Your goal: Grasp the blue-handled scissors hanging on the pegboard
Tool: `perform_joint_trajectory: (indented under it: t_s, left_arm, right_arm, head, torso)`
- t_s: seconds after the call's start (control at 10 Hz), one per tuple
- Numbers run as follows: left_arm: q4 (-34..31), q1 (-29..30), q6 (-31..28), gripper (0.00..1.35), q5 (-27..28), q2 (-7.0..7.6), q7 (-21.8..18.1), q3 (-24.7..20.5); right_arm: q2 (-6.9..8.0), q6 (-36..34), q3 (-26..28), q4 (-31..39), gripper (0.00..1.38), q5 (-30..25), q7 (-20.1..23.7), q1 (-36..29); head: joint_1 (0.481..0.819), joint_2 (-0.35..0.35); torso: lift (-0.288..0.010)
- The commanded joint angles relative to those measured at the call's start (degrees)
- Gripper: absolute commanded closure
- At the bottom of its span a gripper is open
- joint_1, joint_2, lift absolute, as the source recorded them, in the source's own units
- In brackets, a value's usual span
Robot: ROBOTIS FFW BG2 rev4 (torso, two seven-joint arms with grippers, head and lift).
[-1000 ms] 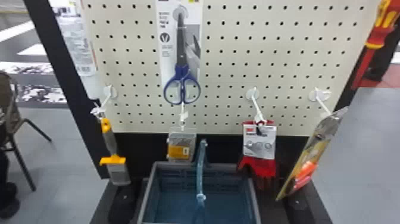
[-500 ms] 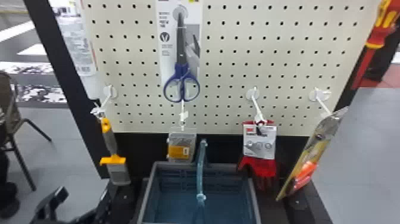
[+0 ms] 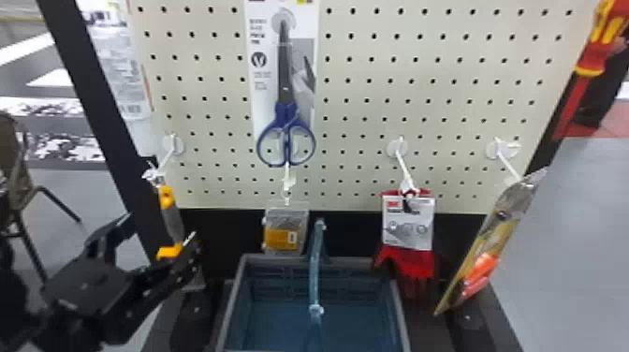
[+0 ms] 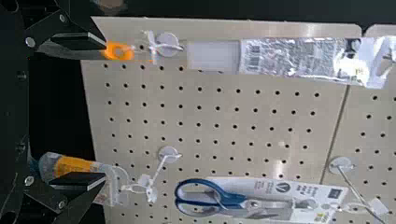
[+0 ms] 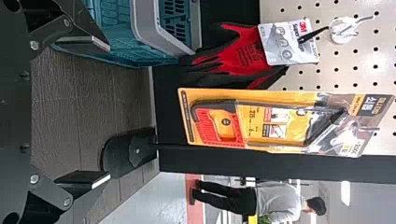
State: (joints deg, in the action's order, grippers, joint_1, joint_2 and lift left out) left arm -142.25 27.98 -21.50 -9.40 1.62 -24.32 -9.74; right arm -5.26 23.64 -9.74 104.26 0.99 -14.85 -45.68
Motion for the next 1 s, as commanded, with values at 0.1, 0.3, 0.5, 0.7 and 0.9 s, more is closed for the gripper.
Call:
perform_joint_trajectory:
  t_s: [0.1,0.3,0.5,0.7,0.9]
  left_arm:
    - [-0.1,-5.2,-1.8,0.2,0.1,0.84,-1.1,-0.3]
    - [-0.1,-10.8,-6.1,0.25,1.8,1.02,-3.6,-0.9]
    - [0.1,-16.0,-7.5,0.49,4.0,1.28,-5.9,-1.1]
    - [1.3,-19.6,-10.8,0.49,2.5,1.9,-5.9,-1.3]
    - [3.0,-23.8,-12.5,0.48,0.6,3.57,-6.4,0.8]
  right_arm:
    - [0.08,0.0,0.0,-0.1,0.32,0.0,0.0,0.1]
    - [-0.01,0.0,0.0,-0.1,0.32,0.0,0.0,0.1]
    - [-0.01,0.0,0.0,-0.1,0.32,-0.1,0.1,0.2]
    - [-0.01,-0.1,0.0,-0.3,0.32,-0.1,0.3,0.5]
    - [0.08,-0.2,0.0,-0.3,0.32,-0.2,0.3,0.5]
  head:
    - [0.549,0.0]
    - [0.549,0.0]
    - [0.549,0.0]
    - [0.549,0.0]
    - [0.549,0.0]
  torso:
    - [-0.1]
    - [-0.1]
    - [-0.1]
    - [-0.1]
    - [-0.1]
